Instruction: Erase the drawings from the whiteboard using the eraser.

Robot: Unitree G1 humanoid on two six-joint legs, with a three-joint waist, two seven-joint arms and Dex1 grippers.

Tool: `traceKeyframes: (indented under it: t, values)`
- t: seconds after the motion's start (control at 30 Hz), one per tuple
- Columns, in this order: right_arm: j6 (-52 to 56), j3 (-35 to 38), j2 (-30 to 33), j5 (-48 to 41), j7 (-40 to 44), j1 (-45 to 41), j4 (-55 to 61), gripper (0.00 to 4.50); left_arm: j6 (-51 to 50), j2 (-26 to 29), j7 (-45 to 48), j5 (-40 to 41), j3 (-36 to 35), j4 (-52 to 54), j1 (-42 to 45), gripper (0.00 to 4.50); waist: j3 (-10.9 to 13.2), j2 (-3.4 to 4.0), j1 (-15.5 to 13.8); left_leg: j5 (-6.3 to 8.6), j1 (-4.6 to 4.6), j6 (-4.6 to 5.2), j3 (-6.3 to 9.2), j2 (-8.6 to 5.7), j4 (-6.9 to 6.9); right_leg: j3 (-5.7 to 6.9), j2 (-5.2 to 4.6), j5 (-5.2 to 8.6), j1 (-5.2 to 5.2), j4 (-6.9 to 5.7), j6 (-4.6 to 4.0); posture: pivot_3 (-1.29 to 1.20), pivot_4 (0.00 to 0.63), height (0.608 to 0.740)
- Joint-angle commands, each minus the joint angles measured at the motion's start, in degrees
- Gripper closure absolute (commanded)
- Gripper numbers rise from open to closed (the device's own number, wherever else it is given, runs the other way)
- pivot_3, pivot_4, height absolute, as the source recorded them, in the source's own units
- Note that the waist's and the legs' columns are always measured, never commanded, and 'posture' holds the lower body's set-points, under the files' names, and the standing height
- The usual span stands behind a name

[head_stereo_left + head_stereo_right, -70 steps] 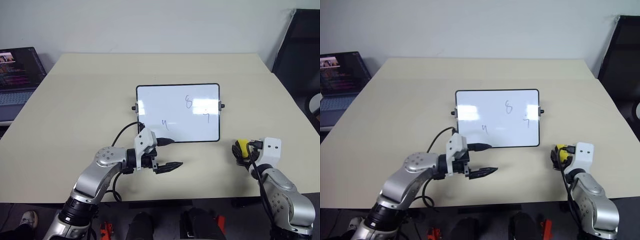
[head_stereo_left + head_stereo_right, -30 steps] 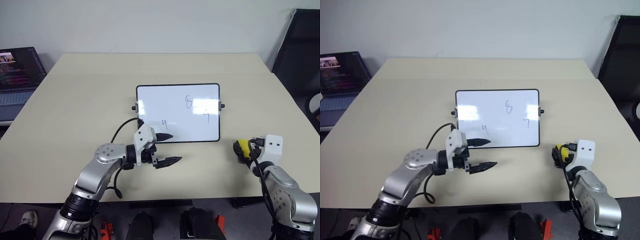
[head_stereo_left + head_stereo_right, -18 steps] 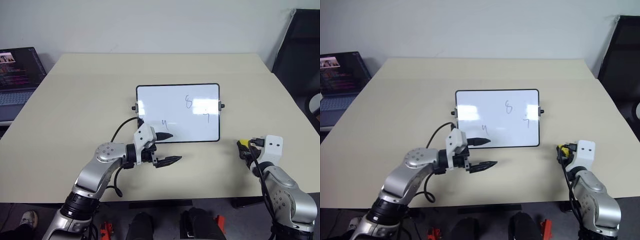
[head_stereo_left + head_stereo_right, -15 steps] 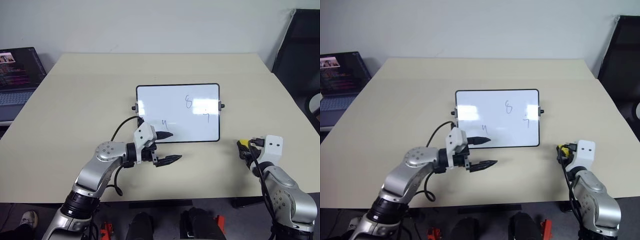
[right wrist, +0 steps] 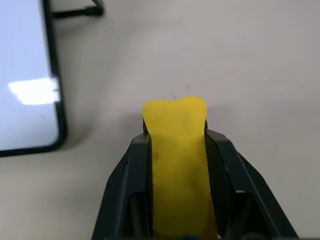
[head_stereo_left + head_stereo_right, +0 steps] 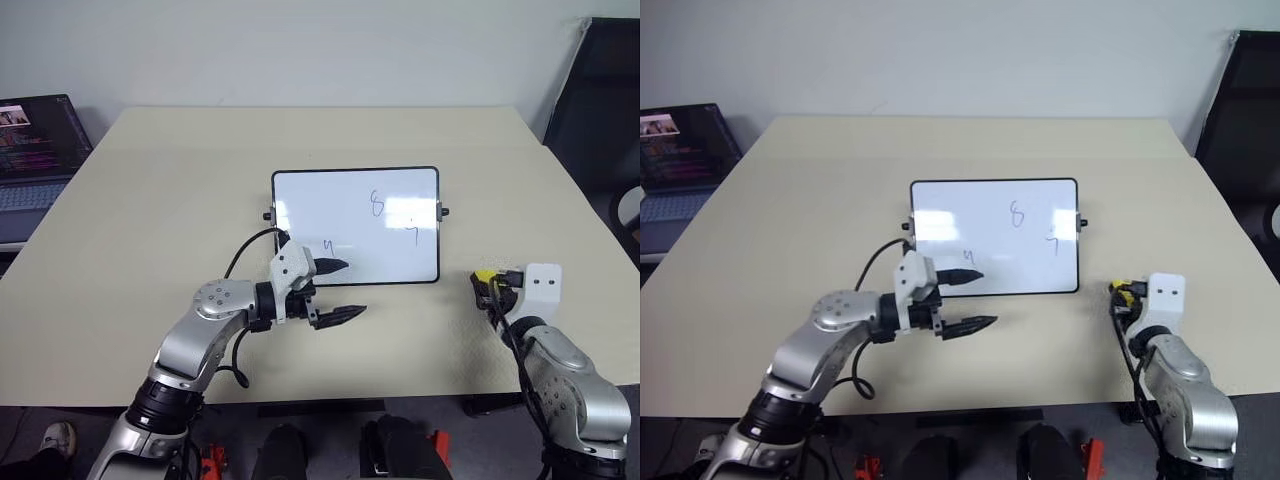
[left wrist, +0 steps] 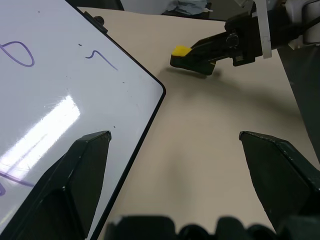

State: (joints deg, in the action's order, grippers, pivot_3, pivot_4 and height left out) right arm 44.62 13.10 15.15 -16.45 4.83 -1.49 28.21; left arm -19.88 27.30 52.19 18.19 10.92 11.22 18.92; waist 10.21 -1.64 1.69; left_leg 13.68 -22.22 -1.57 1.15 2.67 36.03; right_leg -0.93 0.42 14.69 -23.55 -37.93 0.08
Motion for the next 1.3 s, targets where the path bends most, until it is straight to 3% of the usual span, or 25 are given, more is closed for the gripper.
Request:
traceKeyframes:
  t: [0.03,0.57,0.9,1.3]
  values:
    - [-5.4,-0.2,0.4,1.4,0.3,-1.5,2.5,3.43,4.1,-1.5,-2.3,-2.2,-0.8,-1.4,2.2,0.00,0.0,0.00,0.0,0.00,0.00,0.00,0.00,0.00,0.00,0.00,0.00,0.00,0.00,-0.01,0.00,0.00,0.150,0.740]
    - [-10.5,-4.6,0.8,3.7,2.7,-10.9,-4.3,3.43,12.6,-4.4,-5.7,-11.7,0.9,-13.6,9.2,0.00,0.0,0.00,0.0,0.00,0.00,0.00,-0.02,-0.03,0.03,-0.02,0.01,-0.01,0.02,-0.04,0.05,0.00,0.150,0.740]
    - [-12.6,-7.7,-1.2,4.7,3.8,-16.8,-8.9,3.43,14.2,-6.3,-5.3,-12.9,1.3,-17.3,12.1,0.00,0.0,0.00,0.0,0.00,-0.03,0.00,-0.01,-0.02,0.02,-0.02,0.03,-0.01,0.01,-0.04,0.05,0.00,0.150,0.740]
    - [-13.4,-12.6,-5.1,6.0,3.4,-16.8,-9.1,3.43,14.2,-6.4,-4.4,-12.9,1.3,-17.0,12.2,0.00,0.0,0.00,0.0,0.00,-0.05,0.00,0.00,-0.01,0.04,-0.02,0.02,-0.01,0.00,-0.05,0.05,0.00,0.150,0.740]
